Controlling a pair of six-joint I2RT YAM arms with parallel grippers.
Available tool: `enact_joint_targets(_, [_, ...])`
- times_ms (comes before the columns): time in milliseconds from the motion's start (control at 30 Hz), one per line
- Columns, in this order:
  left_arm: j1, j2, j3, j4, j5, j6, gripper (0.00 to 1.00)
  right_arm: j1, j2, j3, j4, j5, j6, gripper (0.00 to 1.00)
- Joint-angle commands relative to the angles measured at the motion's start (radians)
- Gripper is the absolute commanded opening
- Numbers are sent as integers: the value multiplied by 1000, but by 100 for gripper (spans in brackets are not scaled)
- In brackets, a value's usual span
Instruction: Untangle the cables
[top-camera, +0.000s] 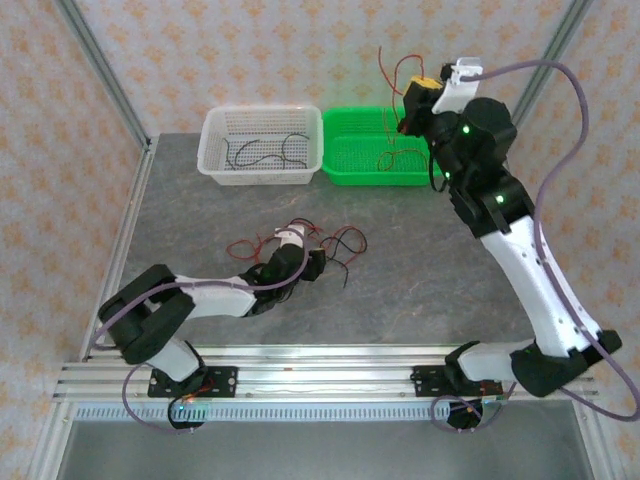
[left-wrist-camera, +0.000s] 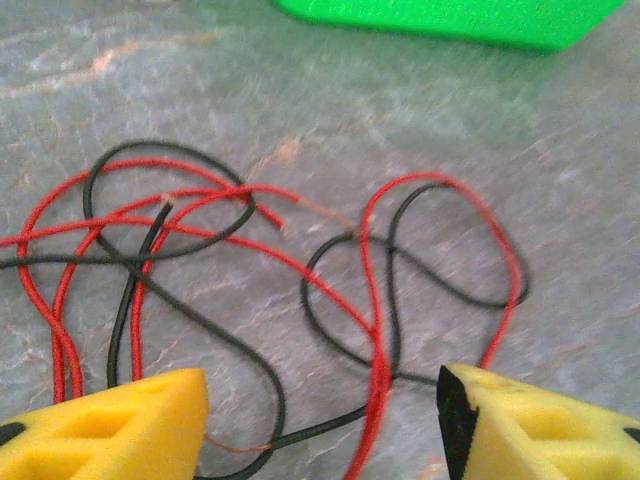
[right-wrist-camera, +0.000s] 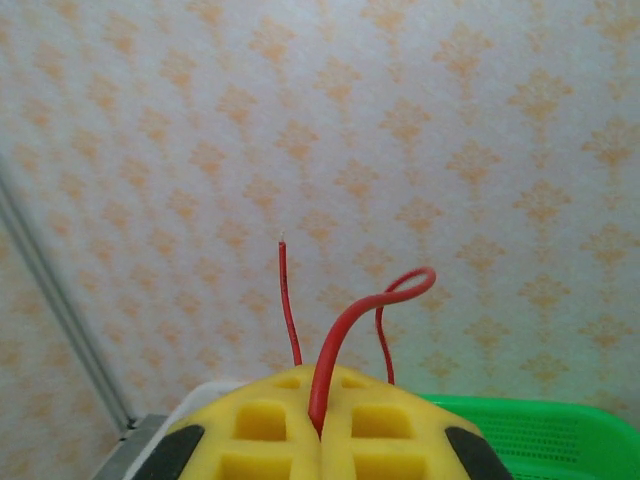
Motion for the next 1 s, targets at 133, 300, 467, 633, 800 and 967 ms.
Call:
enact_joint_targets(133, [-3, -230, -4, -84, 22, 6, 70, -123, 182, 86, 69, -109, 55, 0])
enact_joint_targets(300, [-2, -376, -3, -185, -2, -2, 70, -177, 303, 92, 107, -142, 86, 0])
enact_joint_targets(467, [-3, -496, -19, -263, -26, -20, 70, -204, 430, 99, 127, -147, 94, 0])
enact_joint_targets(633, [-2, -583, -41, -315, -39, -49, 70, -210, 531, 98, 139, -137, 84, 0])
enact_joint_targets(800, [-2, -645, -67, -354, -53, -79, 70, -211, 585, 75, 139, -120, 79, 0])
enact_joint_targets(967, [-3, -685, -70, -423, -96, -130, 69, -211, 629, 20, 129, -93, 76, 0])
